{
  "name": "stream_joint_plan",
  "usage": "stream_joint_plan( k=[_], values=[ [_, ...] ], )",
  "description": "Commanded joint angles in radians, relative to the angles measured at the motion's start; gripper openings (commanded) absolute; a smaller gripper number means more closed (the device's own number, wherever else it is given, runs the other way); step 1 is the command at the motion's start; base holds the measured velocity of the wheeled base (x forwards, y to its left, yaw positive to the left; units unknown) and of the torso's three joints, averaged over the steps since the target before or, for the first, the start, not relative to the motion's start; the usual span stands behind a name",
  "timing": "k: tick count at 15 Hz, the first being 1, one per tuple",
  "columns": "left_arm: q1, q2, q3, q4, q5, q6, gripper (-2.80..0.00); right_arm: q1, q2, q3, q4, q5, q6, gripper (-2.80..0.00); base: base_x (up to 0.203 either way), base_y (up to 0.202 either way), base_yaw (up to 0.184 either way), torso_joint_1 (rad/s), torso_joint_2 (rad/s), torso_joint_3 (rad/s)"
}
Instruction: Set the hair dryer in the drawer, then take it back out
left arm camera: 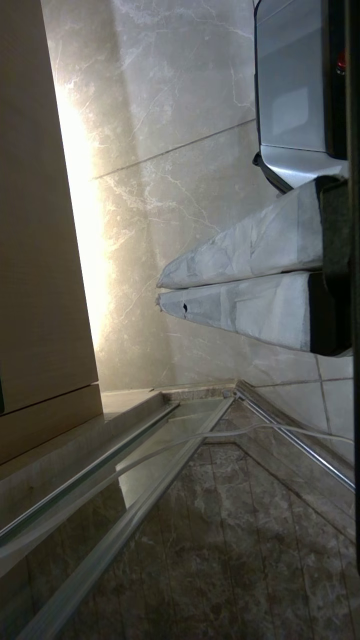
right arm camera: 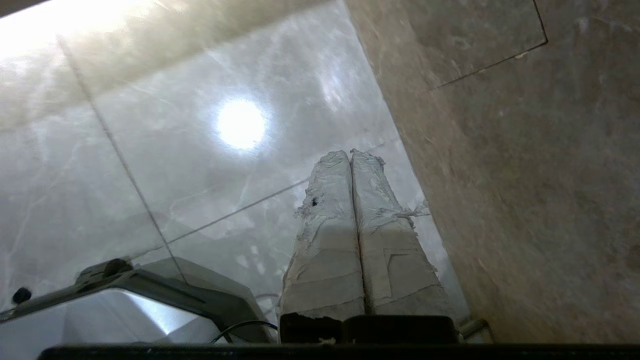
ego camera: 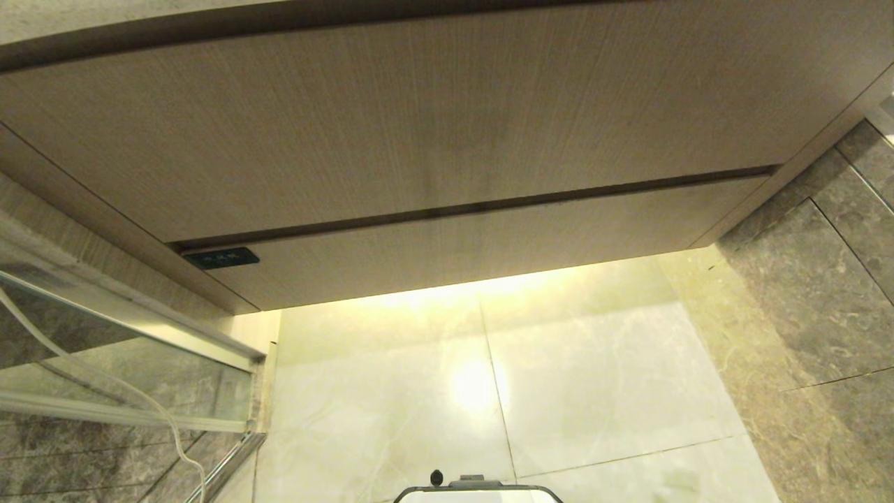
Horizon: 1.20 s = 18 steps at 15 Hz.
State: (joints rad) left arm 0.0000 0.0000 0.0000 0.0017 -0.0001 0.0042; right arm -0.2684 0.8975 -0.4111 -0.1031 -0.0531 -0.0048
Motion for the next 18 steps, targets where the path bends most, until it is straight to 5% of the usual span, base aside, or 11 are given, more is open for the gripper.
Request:
stream_joint_plan(
  k=[1, 4, 8, 13, 18],
  values=[
    [0.000, 0.000, 0.002, 0.000, 0.000, 0.000, -2.80, 0.056, -0.360, 0.117, 0.057, 0.001, -0.007, -2.80, 0.000, 0.000, 0.000, 0.000, 0.00, 0.000],
    [0.000, 0.000, 0.002, 0.000, 0.000, 0.000, -2.80, 0.151, -0.595, 0.275, 0.118, -0.010, -0.021, -2.80, 0.000, 0.000, 0.000, 0.000, 0.00, 0.000],
    [0.000, 0.000, 0.002, 0.000, 0.000, 0.000, -2.80, 0.253, -0.678, 0.400, 0.037, 0.010, -0.016, -2.80, 0.000, 0.000, 0.000, 0.000, 0.00, 0.000],
    [0.000, 0.000, 0.002, 0.000, 0.000, 0.000, -2.80, 0.263, -0.894, 0.415, 0.071, 0.046, 0.006, -2.80, 0.000, 0.000, 0.000, 0.000, 0.00, 0.000],
    [0.000, 0.000, 0.002, 0.000, 0.000, 0.000, -2.80, 0.267, -0.899, 0.413, 0.095, 0.044, 0.031, -2.80, 0.000, 0.000, 0.000, 0.000, 0.00, 0.000]
  ],
)
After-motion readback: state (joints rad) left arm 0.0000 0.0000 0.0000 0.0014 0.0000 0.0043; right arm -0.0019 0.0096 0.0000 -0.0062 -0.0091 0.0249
